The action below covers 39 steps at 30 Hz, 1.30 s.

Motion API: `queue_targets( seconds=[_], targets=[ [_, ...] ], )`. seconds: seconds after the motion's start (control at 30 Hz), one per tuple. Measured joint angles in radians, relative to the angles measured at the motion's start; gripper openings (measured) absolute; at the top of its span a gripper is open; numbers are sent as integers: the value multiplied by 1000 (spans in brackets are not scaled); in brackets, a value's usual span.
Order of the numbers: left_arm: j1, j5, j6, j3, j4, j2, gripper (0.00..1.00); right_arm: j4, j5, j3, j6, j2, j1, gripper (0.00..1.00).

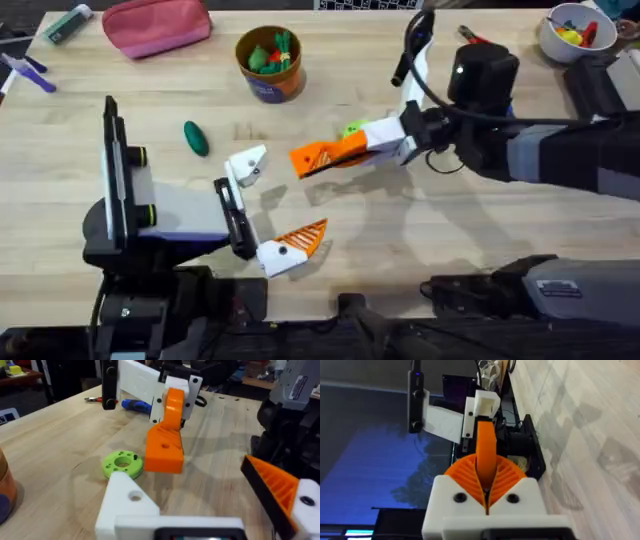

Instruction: Pick up the gripper from the table and insert it into the empty holder that is missing its gripper. Then pick up a screw, insert it into the mounting hole, and use the screwdriver to tighten it. Finally, clean up the table by picking up the vegetable and placing it into the bucket.

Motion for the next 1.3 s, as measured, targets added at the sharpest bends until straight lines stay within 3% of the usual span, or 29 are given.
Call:
queue_targets(
  seconds=[0.4,0.63,1.3],
  targets=[
    [0,0,0,0,0,0,985,40,83,-1,7,2,83,12],
    [0,0,0,0,0,0,985,268,84,-1,107,72,94,12],
    [0,0,0,0,0,0,985,281,83,-1,179,90,118,12]
  ],
)
